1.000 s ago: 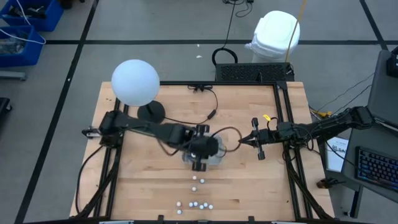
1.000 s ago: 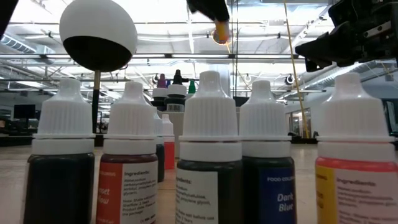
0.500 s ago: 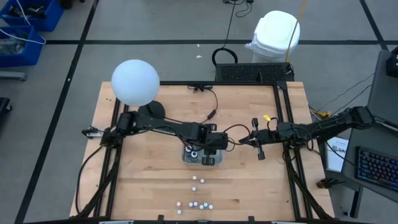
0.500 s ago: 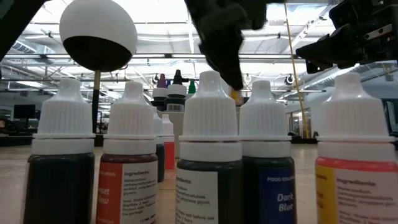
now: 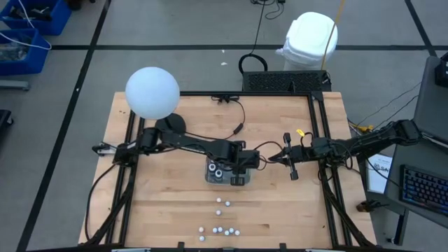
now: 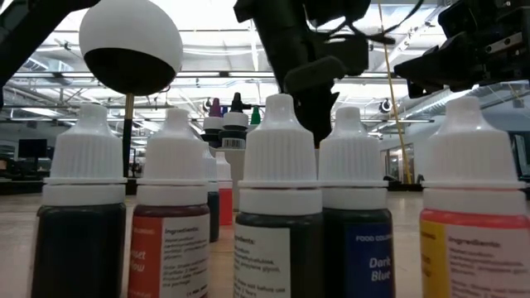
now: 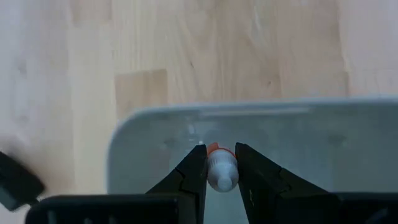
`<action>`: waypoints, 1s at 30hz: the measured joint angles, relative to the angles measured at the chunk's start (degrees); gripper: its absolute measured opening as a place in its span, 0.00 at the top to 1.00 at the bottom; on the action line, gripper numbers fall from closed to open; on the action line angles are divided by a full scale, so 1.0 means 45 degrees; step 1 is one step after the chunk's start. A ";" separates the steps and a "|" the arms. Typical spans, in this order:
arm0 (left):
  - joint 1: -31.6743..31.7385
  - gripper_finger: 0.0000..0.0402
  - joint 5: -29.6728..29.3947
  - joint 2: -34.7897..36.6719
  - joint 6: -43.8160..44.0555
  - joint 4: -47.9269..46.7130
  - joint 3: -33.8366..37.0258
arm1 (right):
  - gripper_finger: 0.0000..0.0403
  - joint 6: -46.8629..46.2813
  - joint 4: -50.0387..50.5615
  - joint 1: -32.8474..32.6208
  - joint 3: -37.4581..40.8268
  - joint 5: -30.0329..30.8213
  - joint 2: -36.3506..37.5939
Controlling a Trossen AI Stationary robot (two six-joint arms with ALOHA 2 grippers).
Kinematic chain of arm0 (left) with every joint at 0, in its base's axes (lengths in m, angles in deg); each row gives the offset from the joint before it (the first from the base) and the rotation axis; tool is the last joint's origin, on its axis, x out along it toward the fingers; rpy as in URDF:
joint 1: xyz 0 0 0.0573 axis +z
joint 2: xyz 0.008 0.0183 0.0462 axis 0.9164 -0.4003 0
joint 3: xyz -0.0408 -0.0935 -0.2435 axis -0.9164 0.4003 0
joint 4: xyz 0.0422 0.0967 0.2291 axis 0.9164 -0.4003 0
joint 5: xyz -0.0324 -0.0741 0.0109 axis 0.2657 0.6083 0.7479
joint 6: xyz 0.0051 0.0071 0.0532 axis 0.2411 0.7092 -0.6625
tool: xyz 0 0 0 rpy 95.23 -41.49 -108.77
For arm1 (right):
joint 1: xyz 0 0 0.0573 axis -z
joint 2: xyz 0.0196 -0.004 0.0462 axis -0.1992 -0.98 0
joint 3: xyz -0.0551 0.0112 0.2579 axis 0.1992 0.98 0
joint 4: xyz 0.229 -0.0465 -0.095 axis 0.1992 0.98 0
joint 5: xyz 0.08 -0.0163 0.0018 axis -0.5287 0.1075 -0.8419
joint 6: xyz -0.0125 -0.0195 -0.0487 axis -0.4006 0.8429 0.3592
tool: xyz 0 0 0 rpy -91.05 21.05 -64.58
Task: Pick & Place food coloring
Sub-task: Put the small orange food coloring bottle into the gray bin, then put the small green food coloring bottle into the gray bin
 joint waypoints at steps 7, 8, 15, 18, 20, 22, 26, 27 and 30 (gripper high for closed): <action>0.0044 0.81 0.0511 -0.0264 0.0025 0.0154 0.0000 | 1.00 0.0000 0.0042 0.0000 0.0000 -0.0004 -0.0004; 0.0044 0.81 0.0507 -0.0282 0.0025 0.0145 -0.0005 | 1.00 0.0000 0.0014 -0.0005 0.0000 -0.0010 -0.0005; 0.0054 0.79 0.0895 -0.0317 0.0026 0.0106 0.0005 | 1.00 0.0000 0.0012 -0.0005 0.0000 -0.0010 -0.0005; 0.0054 0.76 0.0900 -0.0317 0.0025 0.0111 0.0005 | 1.00 -0.0001 0.0002 -0.0004 0.0000 -0.0015 -0.0004; 0.0054 0.72 0.0905 -0.0317 0.0025 0.0125 0.0005 | 1.00 0.0000 0.0007 -0.0002 0.0000 -0.0015 -0.0005; 0.0054 0.68 0.0905 -0.0317 0.0025 0.0078 0.0005 | 1.00 0.0000 0.0002 -0.0003 0.0000 -0.0015 -0.0005; 0.0054 0.62 0.0905 -0.0264 0.0020 0.0053 0.0005 | 1.00 0.0000 0.0002 0.0000 0.0000 -0.0015 -0.0005; 0.0054 0.61 0.0905 -0.0224 0.0024 0.0013 0.0005 | 1.00 0.0000 0.0007 -0.0005 0.0000 -0.0015 -0.0005; 0.0040 0.58 0.0900 0.0151 -0.0046 -0.0351 -0.0115 | 1.00 -0.0003 0.0012 -0.0005 0.0000 -0.0015 -0.0005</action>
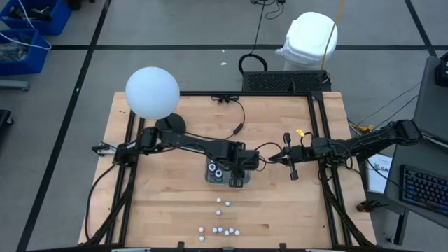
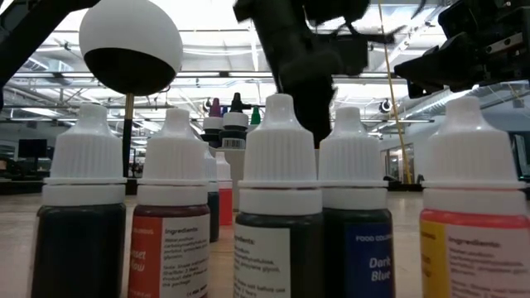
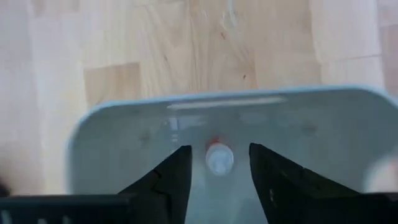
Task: Pick & Place food coloring
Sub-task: Put the small green food coloring bottle into the gray bin
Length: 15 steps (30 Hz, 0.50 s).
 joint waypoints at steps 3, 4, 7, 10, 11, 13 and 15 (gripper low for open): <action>-0.0067 0.56 -0.0002 0.0526 -0.0012 -0.0754 -0.0587 | 1.00 0.0001 0.0034 0.0000 0.0005 -0.0002 0.0000; -0.0078 0.56 -0.0004 0.0689 -0.0012 -0.1066 -0.0866 | 1.00 -0.0002 0.0022 0.0000 0.0005 0.0000 -0.0003; -0.0167 0.55 -0.0044 0.1331 -0.0029 -0.2224 -0.1485 | 1.00 -0.0002 0.0100 0.0000 0.0005 0.0000 -0.0037; -0.0258 0.56 -0.0194 0.2252 -0.0361 -0.3357 -0.1810 | 1.00 -0.0002 0.0164 0.0005 0.0005 0.0002 -0.0078; -0.0346 0.57 -0.0528 0.2771 -0.0394 -0.3863 -0.1798 | 1.00 -0.0002 0.0114 0.0005 0.0005 0.0000 -0.0092; -0.0547 0.61 -0.1526 0.3677 -0.0261 -0.4695 -0.1694 | 1.00 -0.0002 -0.0002 0.0005 0.0005 0.0002 -0.0089; -0.0830 0.68 -0.2521 0.4735 0.0163 -0.5456 -0.1486 | 1.00 0.0002 -0.0222 0.0005 0.0005 0.0004 -0.0083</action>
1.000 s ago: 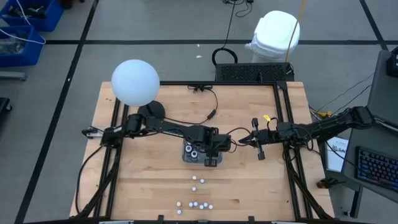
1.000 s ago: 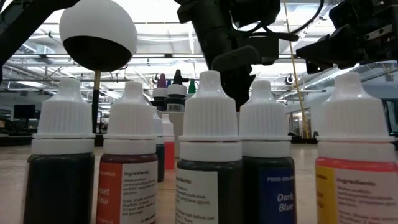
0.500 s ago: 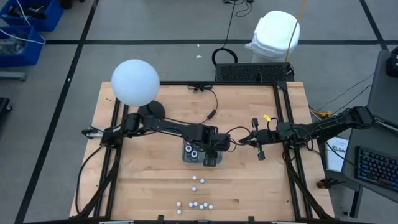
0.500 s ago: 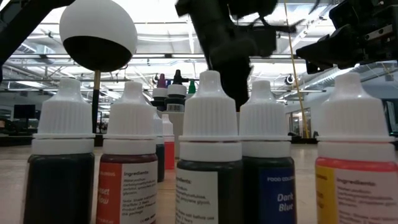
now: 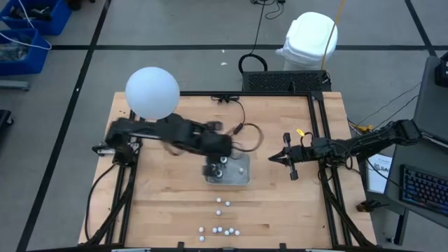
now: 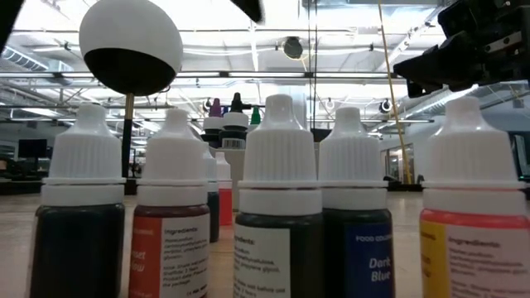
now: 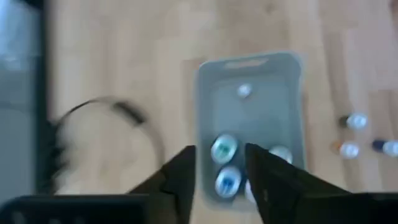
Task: Pick & Place food coloring
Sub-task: Put the small green food coloring bottle into the gray bin
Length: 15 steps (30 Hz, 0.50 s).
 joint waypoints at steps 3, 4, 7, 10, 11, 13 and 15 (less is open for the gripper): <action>-0.0488 0.81 -0.0670 0.1747 0.0784 -0.0075 0.0829 | 1.00 -0.0004 -0.0092 0.0000 0.0000 -0.0004 -0.0010; -0.0647 0.86 -0.0741 0.2352 0.0995 0.0009 0.1210 | 1.00 -0.0004 -0.0084 -0.0005 0.0000 -0.0004 -0.0009; -0.1361 0.97 -0.1120 0.4241 0.1668 0.0050 0.2533 | 1.00 -0.0004 0.0021 -0.0010 0.0000 -0.0004 -0.0005; -0.2184 0.97 -0.1845 0.6024 0.2841 0.0075 0.4198 | 1.00 -0.0004 0.0006 -0.0010 0.0000 0.0006 -0.0010; -0.2444 0.97 -0.2065 0.6619 0.3295 0.0124 0.4781 | 1.00 -0.0004 -0.0063 -0.0010 0.0000 0.0006 -0.0010; -0.3010 0.98 -0.2530 0.7756 0.4108 0.0385 0.5972 | 1.00 -0.0001 -0.0254 -0.0012 0.0000 0.0006 -0.0005; -0.3624 0.99 -0.2940 0.8924 0.4308 0.1260 0.7383 | 1.00 -0.0002 -0.0345 -0.0015 0.0000 0.0001 -0.0005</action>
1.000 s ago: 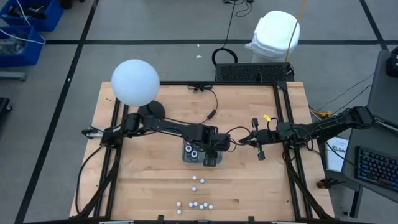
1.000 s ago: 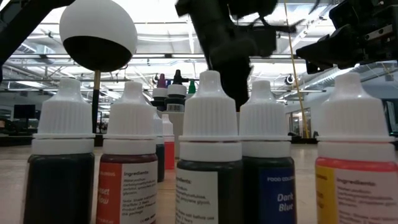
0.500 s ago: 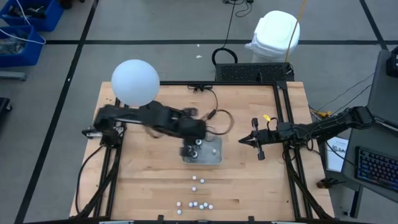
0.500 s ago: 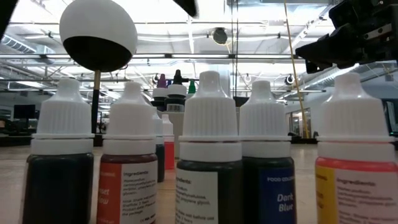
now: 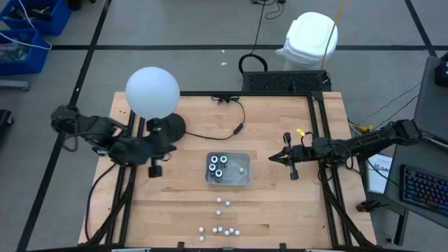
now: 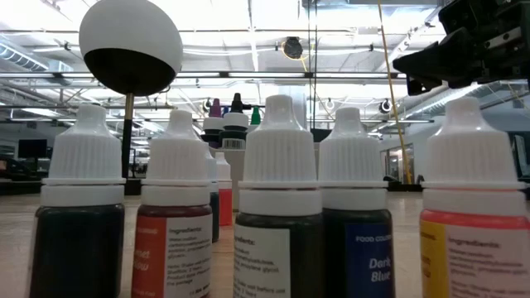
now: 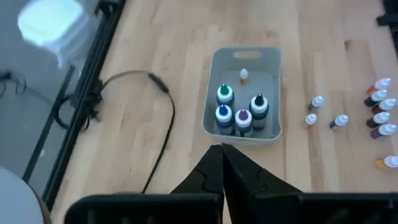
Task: Pick & Place food coloring
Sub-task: Put the small green food coloring bottle into the gray bin
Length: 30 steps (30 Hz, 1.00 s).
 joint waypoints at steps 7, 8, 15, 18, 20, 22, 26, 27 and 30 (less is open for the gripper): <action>-0.1524 0.99 -0.1232 0.4186 -0.1987 0.5198 0.5581 | 1.00 0.0013 -0.0028 0.0000 0.0000 -0.0005 0.0000; -0.1535 0.99 -0.1332 0.4767 -0.2440 0.6191 0.6458 | 1.00 0.0013 -0.0026 0.0000 0.0000 -0.0005 0.0000; -0.0214 0.99 0.2506 0.6946 -0.6418 1.3502 1.1359 | 1.00 0.0051 -0.0044 0.0000 0.0000 -0.0005 0.0000; 0.0581 0.99 0.4075 0.7283 -0.7507 1.4764 1.2668 | 1.00 0.0055 -0.0155 0.0000 0.0000 -0.0008 0.0000; 0.1191 0.99 0.4334 0.7470 -0.7614 1.5417 1.3259 | 1.00 0.0097 -0.0217 0.0000 0.0000 -0.0010 0.0000; 0.1618 0.99 0.4609 0.7786 -0.7342 1.5499 1.3569 | 1.00 0.0105 -0.0220 -0.0001 0.0000 -0.0010 0.0000; 0.1674 0.99 0.5125 0.8747 -0.7269 1.5761 1.4173 | 1.00 0.0103 -0.0220 -0.0005 0.0000 -0.0010 0.0000; 0.1661 0.99 0.5062 0.9012 -0.7291 1.5827 1.4367 | 1.00 0.0101 -0.0220 -0.0005 0.0000 -0.0010 0.0000; 0.1635 0.99 0.4723 0.9644 -0.7137 1.5832 1.4871 | 1.00 0.0105 -0.0224 -0.0005 0.0000 -0.0010 -0.0005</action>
